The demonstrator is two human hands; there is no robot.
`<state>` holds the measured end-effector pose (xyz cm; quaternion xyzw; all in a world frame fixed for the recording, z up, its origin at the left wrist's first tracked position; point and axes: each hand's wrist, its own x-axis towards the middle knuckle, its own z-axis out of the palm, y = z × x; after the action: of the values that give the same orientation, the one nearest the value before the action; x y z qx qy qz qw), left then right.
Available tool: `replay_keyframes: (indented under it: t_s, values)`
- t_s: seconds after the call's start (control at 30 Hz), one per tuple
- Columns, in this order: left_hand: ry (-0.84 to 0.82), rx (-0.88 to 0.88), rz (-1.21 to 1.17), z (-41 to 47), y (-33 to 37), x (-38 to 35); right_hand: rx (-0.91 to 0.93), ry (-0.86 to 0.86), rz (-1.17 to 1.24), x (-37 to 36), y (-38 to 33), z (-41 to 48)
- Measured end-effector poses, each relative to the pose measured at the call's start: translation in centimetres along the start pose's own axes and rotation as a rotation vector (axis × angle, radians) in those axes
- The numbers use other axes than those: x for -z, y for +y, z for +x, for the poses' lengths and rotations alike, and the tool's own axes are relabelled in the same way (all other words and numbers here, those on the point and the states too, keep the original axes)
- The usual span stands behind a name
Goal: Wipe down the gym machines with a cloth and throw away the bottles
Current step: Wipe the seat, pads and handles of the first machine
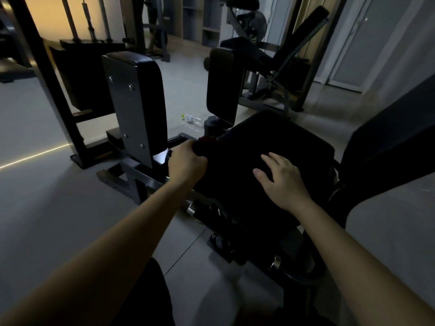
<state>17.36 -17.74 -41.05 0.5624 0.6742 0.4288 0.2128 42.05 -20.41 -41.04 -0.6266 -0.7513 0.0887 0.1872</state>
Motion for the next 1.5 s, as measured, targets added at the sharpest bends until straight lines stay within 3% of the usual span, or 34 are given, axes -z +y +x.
replay_keyframes:
  t_s: [0.23, 0.37, 0.5, 0.67, 0.77, 0.83, 1.13, 1.27, 1.37, 1.43, 1.5]
  values:
    - [0.163, -0.08, -0.077, -4.8, 2.3, -4.4, 0.046, 0.093, 0.138, -0.2, 0.9, 0.4]
    - [0.059, -0.201, -0.065, -11.4, 3.2, -7.7, -0.052, 0.155, 0.469, 0.6, 1.3, 0.3]
    - [-0.001, -0.342, 0.081, -9.0, 1.8, -5.8, -0.109, 0.184, 0.672, 1.2, 1.9, -0.2]
    - [0.131, -0.323, 0.18, -4.7, 1.2, -3.5, -0.095, 0.198, 0.679, 0.9, 1.9, -0.1]
    - [0.237, -0.033, 0.122, -2.4, 0.2, -2.1, -0.082, 0.195, 0.651, 0.5, 2.1, -0.2]
    - [0.21, 0.0, 0.132, -1.3, 0.3, -1.5, -0.084, 0.197, 0.643, 0.5, 2.1, -0.1]
    - [0.045, -0.173, 0.112, -10.7, 2.8, -7.7, -0.114, 0.237, 0.733, 0.6, 2.0, -0.1]
    - [-0.059, -0.458, 0.156, -13.2, 2.6, -8.5, -0.103, 0.234, 0.713, 0.6, 2.3, -0.2]
    - [-0.087, -0.707, 0.38, -10.6, 1.4, -7.0, -0.099, 0.22, 0.701, 0.7, 2.4, -0.1]
    - [-0.059, -0.697, 0.475, -8.0, 0.9, -5.5, -0.098, 0.228, 0.708, 0.8, 2.3, -0.1]
    - [0.029, -0.553, 0.493, -5.6, 0.6, -3.7, -0.106, 0.238, 0.71, 0.8, 2.1, -0.2]
